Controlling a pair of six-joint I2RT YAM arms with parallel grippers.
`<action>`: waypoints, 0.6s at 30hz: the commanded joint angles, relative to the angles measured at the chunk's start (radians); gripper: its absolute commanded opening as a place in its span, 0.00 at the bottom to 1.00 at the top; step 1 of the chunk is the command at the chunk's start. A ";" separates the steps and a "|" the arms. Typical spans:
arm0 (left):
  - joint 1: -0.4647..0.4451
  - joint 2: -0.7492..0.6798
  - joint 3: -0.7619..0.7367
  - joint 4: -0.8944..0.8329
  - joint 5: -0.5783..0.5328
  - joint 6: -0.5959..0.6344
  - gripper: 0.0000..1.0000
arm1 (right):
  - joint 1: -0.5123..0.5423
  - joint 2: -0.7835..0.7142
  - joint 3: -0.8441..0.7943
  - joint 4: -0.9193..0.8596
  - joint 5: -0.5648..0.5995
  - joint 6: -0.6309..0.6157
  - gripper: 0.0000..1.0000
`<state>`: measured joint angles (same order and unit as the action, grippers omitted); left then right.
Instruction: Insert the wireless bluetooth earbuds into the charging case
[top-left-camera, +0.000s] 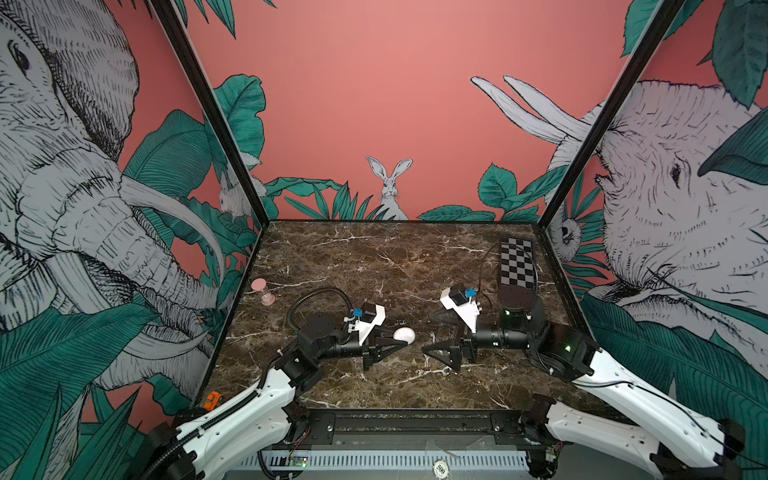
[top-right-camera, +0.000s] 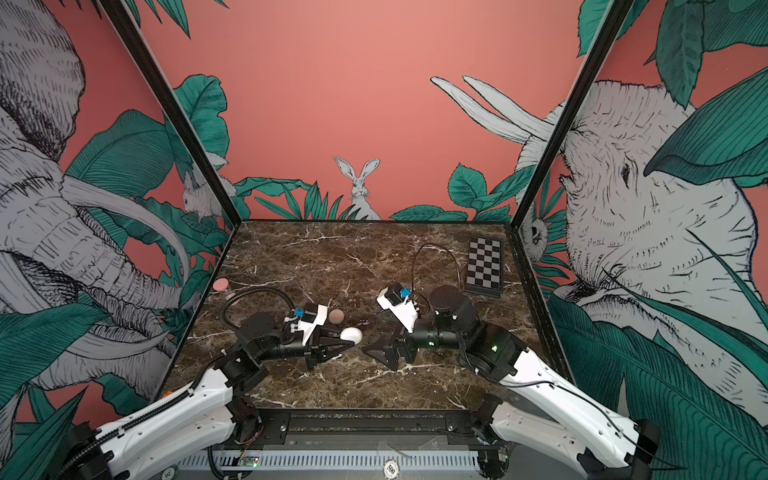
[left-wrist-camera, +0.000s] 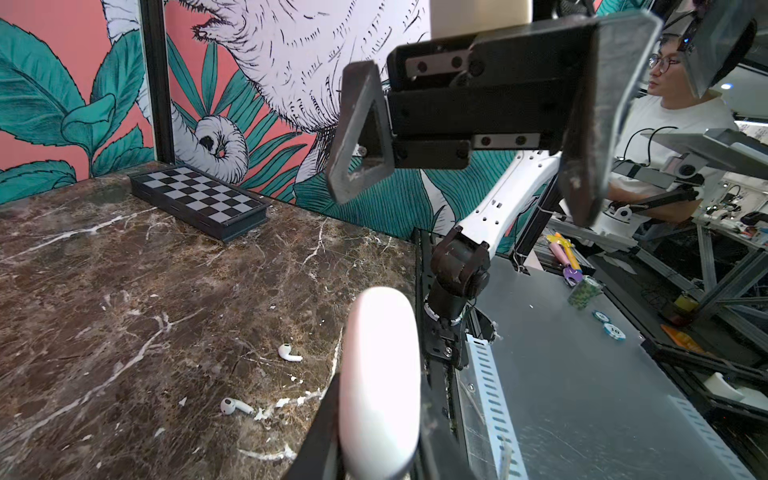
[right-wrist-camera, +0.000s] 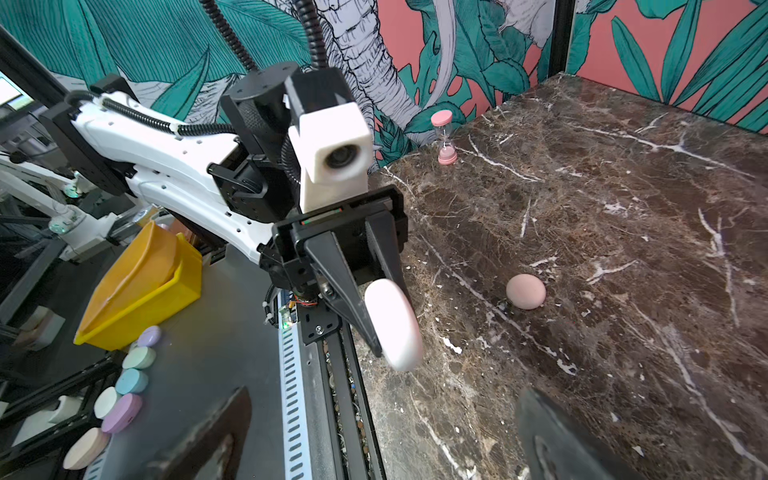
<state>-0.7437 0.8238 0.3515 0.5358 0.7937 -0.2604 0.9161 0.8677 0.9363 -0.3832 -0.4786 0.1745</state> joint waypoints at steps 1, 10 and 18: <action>-0.002 -0.017 -0.020 0.156 0.012 -0.020 0.00 | 0.064 -0.003 0.038 -0.042 0.164 -0.093 0.98; -0.019 -0.052 -0.043 0.125 -0.051 -0.001 0.00 | 0.176 0.055 0.100 -0.078 0.407 -0.172 0.98; -0.031 -0.084 -0.045 0.073 -0.087 0.031 0.00 | 0.237 0.098 0.130 -0.097 0.503 -0.220 0.98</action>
<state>-0.7715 0.7628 0.3187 0.6098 0.7238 -0.2481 1.1351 0.9577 1.0431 -0.4805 -0.0414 -0.0093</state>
